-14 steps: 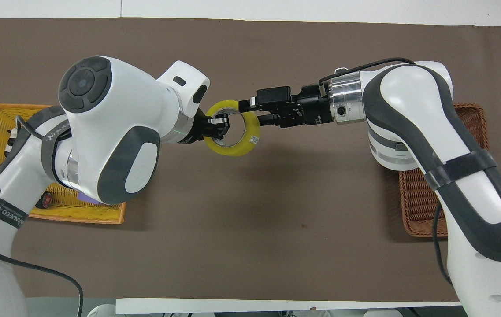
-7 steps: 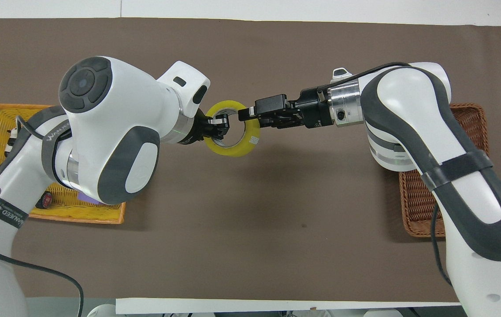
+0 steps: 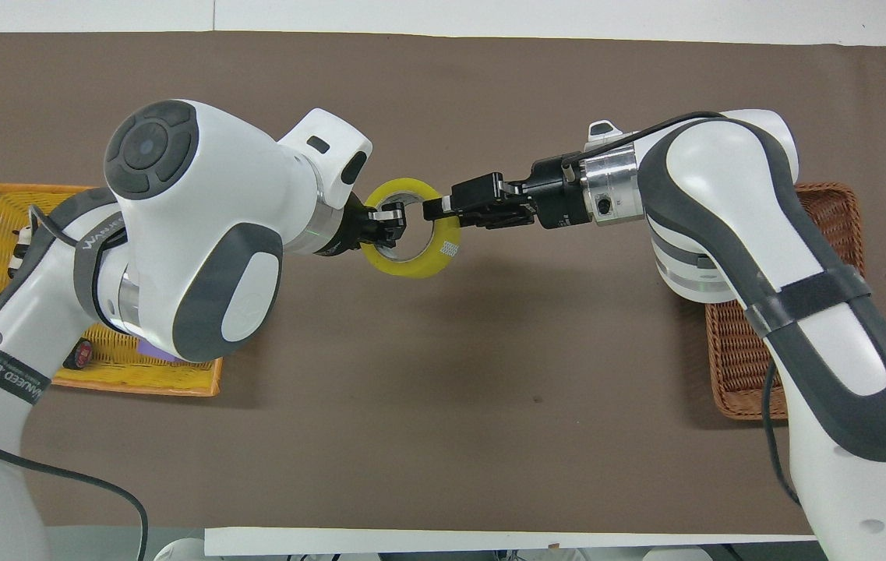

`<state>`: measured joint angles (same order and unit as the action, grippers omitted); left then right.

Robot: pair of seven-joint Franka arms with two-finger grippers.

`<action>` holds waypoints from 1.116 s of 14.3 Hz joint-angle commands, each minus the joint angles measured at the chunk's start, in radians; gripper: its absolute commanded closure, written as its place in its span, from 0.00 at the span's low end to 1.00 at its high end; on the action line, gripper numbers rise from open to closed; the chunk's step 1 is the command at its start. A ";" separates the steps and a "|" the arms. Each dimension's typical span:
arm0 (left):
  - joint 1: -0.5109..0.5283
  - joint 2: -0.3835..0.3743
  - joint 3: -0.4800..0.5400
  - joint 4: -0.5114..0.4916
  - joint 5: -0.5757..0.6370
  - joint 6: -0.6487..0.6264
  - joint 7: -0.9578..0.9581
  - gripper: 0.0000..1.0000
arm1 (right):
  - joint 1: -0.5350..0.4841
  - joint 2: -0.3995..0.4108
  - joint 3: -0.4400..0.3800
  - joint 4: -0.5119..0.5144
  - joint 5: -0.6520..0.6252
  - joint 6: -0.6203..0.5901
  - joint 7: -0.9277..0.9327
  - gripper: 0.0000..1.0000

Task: Move tape to another basket
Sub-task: 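Grasp the tape rim with the right gripper beside the left gripper, then open the left gripper and withdraw it while the right gripper holds the tape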

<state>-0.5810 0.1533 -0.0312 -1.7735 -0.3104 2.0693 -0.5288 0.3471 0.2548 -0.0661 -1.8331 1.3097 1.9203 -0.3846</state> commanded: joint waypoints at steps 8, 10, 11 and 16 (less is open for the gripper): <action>0.321 -0.181 0.100 0.034 0.033 -0.274 0.285 0.00 | -0.013 -0.017 -0.001 -0.017 -0.012 -0.024 -0.017 1.00; 0.455 -0.182 0.100 0.026 0.168 -0.305 0.430 0.00 | -0.016 -0.017 -0.004 -0.017 -0.013 -0.036 -0.016 1.00; 0.513 -0.182 0.100 0.025 0.236 -0.304 0.494 0.00 | -0.026 -0.017 -0.007 -0.017 -0.018 -0.044 -0.019 1.00; 0.630 -0.181 0.100 0.025 0.277 -0.290 0.572 0.00 | -0.300 -0.026 -0.009 -0.011 -0.225 -0.240 -0.077 1.00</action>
<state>0.0442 -0.0214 0.0875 -1.7383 -0.0597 1.7725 0.0421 0.1560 0.2534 -0.0829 -1.8334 1.1416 1.7664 -0.4137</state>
